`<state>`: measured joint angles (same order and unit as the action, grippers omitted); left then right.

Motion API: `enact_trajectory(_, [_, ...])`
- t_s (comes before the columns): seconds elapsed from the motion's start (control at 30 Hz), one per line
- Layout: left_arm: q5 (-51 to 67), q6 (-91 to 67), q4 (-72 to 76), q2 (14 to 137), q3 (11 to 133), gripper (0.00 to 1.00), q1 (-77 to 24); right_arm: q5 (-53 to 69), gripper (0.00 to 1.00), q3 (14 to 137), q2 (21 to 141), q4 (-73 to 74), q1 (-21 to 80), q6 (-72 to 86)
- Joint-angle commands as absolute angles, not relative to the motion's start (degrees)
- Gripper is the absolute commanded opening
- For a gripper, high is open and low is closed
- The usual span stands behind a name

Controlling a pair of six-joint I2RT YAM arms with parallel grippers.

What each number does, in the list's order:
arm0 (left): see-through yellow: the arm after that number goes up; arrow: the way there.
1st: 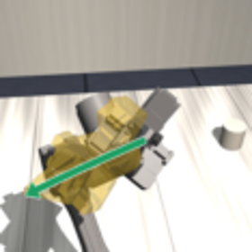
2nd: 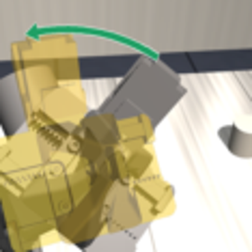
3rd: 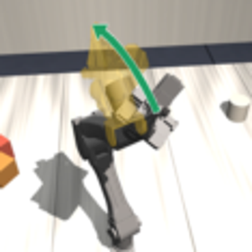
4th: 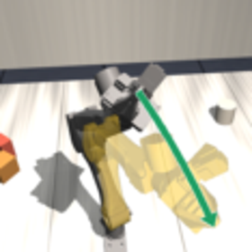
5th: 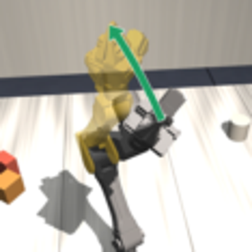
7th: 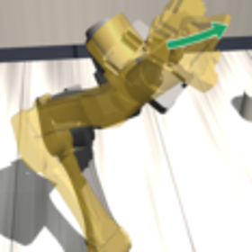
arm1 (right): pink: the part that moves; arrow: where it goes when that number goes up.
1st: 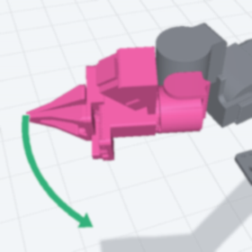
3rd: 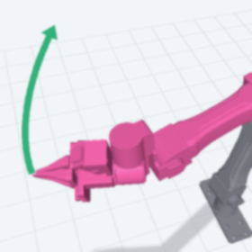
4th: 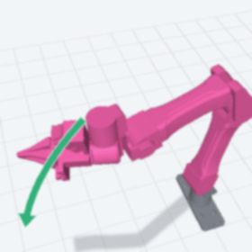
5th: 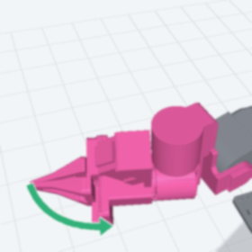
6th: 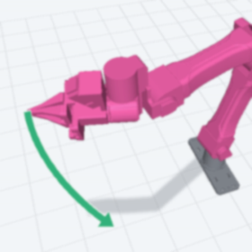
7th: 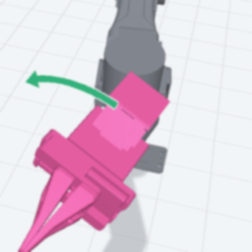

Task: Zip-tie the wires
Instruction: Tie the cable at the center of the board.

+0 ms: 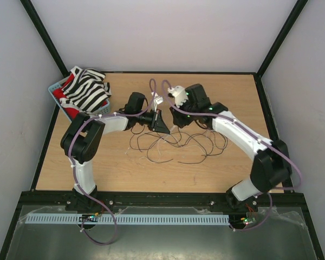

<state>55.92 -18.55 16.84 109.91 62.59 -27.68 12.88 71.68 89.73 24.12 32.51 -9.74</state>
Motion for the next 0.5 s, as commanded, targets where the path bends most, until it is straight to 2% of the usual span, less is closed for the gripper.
enact_trajectory(0.0, [56.03, -18.45, 17.67, 110.53, 62.57, 0.0, -27.34, 12.66, 0.58, 65.75, 80.41, 15.35, 30.49, -3.2])
enact_trajectory(0.07, [55.94, -18.38, 17.68, 110.42, 62.58, 0.0, -27.23, 12.29, 0.69, 61.25, 77.18, 11.15, 29.76, -0.57])
enact_trajectory(0.13, [55.9, -18.4, 17.67, 110.27, 62.46, 0.0, -27.24, 13.0, 0.73, 56.41, 74.33, 6.29, 28.42, 2.91])
enact_trajectory(0.37, [55.56, -18.66, 17.67, 109.74, 62.37, 0.0, -27.25, 18.73, 0.75, 39.24, 67.92, -16.56, 23.89, 19.49])
enact_trajectory(0.47, [55.4, -18.8, 17.75, 109.54, 62.31, 0.0, -27.24, 18.66, 0.74, 36.23, 67.91, -23.26, 23.79, 23.98])
